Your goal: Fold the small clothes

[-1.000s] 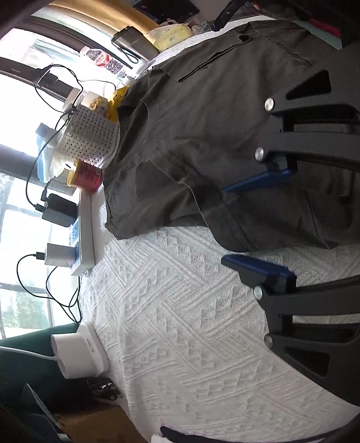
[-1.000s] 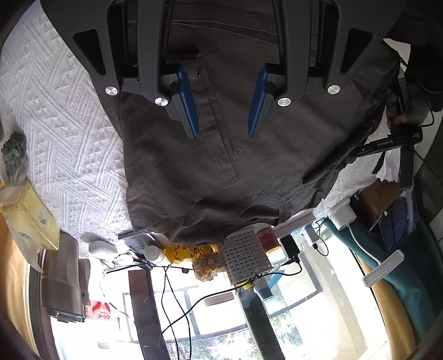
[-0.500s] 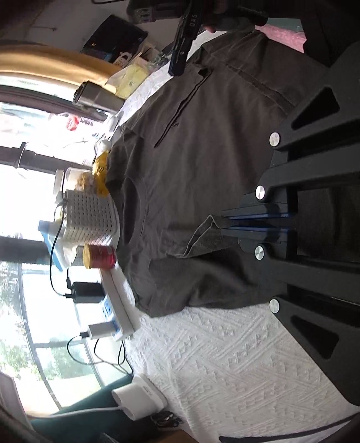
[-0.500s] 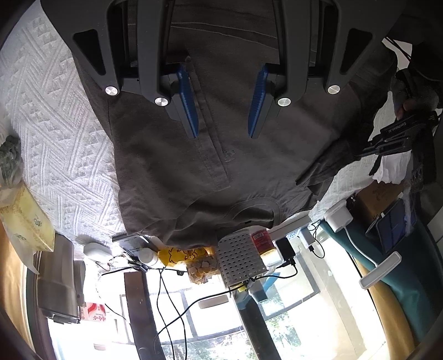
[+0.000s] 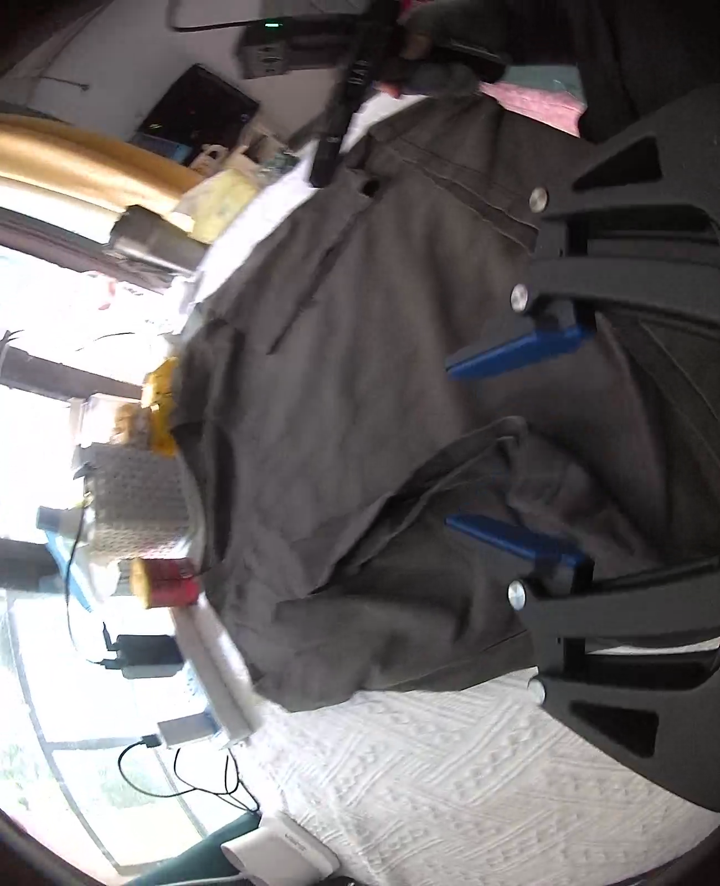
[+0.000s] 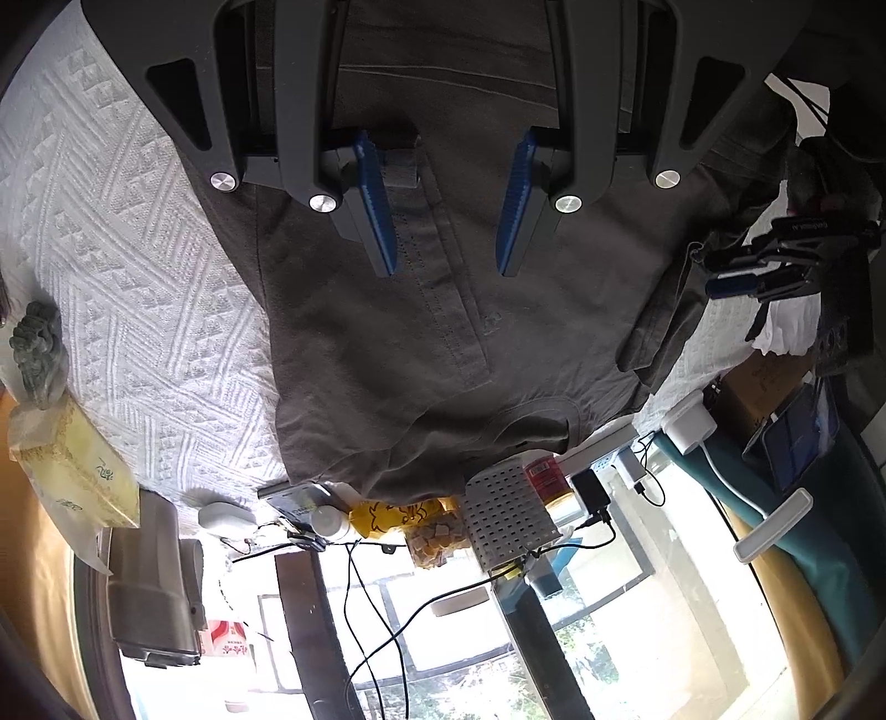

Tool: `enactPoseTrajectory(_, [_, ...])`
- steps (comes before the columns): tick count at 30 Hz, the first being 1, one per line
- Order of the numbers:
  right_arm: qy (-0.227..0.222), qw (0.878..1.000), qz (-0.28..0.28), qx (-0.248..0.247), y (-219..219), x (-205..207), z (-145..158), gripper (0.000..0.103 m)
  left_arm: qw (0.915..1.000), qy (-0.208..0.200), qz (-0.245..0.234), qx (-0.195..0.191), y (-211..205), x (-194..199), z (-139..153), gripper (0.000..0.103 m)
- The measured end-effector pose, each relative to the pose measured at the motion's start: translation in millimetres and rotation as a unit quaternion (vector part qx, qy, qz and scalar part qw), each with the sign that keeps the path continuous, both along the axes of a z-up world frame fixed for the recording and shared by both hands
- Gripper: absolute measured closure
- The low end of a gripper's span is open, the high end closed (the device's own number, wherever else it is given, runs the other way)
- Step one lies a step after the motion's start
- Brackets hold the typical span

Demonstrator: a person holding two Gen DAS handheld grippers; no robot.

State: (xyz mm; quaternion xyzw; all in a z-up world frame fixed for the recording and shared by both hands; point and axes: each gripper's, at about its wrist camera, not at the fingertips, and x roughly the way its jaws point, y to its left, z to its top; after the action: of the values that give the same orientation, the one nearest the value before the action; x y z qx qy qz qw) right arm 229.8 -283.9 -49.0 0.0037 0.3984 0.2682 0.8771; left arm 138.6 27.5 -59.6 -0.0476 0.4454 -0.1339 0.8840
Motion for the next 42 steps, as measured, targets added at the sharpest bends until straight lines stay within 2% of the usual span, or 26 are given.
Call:
enactPoseTrajectory(3, [-0.001, 1.0, -0.002, 0.003, -3.3, 0.2, -0.2, 0.063, 0.9998, -0.004, 0.019, -0.006, 7.3, 17.8, 0.2, 0.047])
enactPoseTrajectory(11, [-0.002, 1.0, -0.016, 0.01, -18.7, 1.2, 0.5, 0.063, 0.9952, 0.065, 0.071, -0.016, 18.3, 63.7, -30.0, 0.047])
enactPoseTrajectory(16, [0.0, 1.0, -0.024, 0.014, -27.4, 3.9, -1.4, 0.063, 0.9953, 0.045, 0.076, -0.041, 22.0, 73.9, -31.3, 0.048])
enactPoseTrajectory(17, [0.001, 1.0, -0.025, 0.015, -27.9, 4.3, -1.9, 0.063, 0.9957, 0.039, 0.072, -0.043, 21.3, 75.8, -31.8, 0.053])
enactPoseTrajectory(18, [0.001, 1.0, -0.025, 0.015, -28.1, 4.6, -2.2, 0.063, 0.9966, 0.032, 0.063, -0.042, 19.0, 77.4, -32.5, 0.063])
enactPoseTrajectory(19, [0.002, 1.0, -0.024, 0.016, -28.1, 4.9, -2.1, 0.063, 0.9974, 0.032, 0.055, -0.032, 15.7, 80.2, -34.2, 0.087])
enactPoseTrajectory(20, [0.001, 1.0, -0.023, 0.016, -28.0, 4.9, -2.0, 0.063, 0.9979, 0.034, 0.051, -0.022, 12.9, 83.5, -35.3, 0.097])
enactPoseTrajectory(23, [0.0, 1.0, -0.024, 0.017, -28.3, 5.2, -1.3, 0.063, 0.999, 0.02, 0.037, -0.014, 4.4, 82.3, -30.4, 0.102])
enactPoseTrajectory(26, [0.001, 0.999, -0.028, 0.016, -30.9, 5.6, -1.5, 0.063, 1.0, 0.002, 0.007, 0.003, -9.4, 76.1, -22.4, 0.103])
enactPoseTrajectory(30, [0.002, 0.999, -0.03, 0.015, -30.2, 6.1, -2.1, 0.063, 0.9995, 0.001, -0.029, -0.01, -28.0, 76.6, -23.0, 0.103])
enactPoseTrajectory(34, [0.002, 1.0, -0.024, 0.013, -24.7, 4.2, -1.5, 0.063, 0.9996, 0.01, -0.02, -0.017, -29.8, 77.4, -28.4, 0.101])
enactPoseTrajectory(36, [0.001, 1.0, -0.021, 0.01, -21.9, 2.8, -0.4, 0.063, 0.9995, 0.014, -0.014, -0.022, -26.3, 72.7, -24.9, 0.091])
enactPoseTrajectory(37, [0.001, 1.0, -0.021, 0.009, -20.9, 1.7, 0.2, 0.063, 0.9997, 0.011, -0.01, -0.021, -23.4, 67.2, -20.9, 0.069])
enactPoseTrajectory(38, [0.0, 1.0, -0.021, 0.008, -20.3, 1.0, 0.9, 0.063, 0.9997, 0.005, -0.009, -0.024, -18.9, 60.2, -15.8, 0.055])
enactPoseTrajectory(42, [-0.002, 1.0, -0.024, 0.006, -17.6, 1.5, 2.1, 0.063, 0.9996, 0.001, -0.006, -0.027, -3.2, 31.7, -4.9, 0.054])
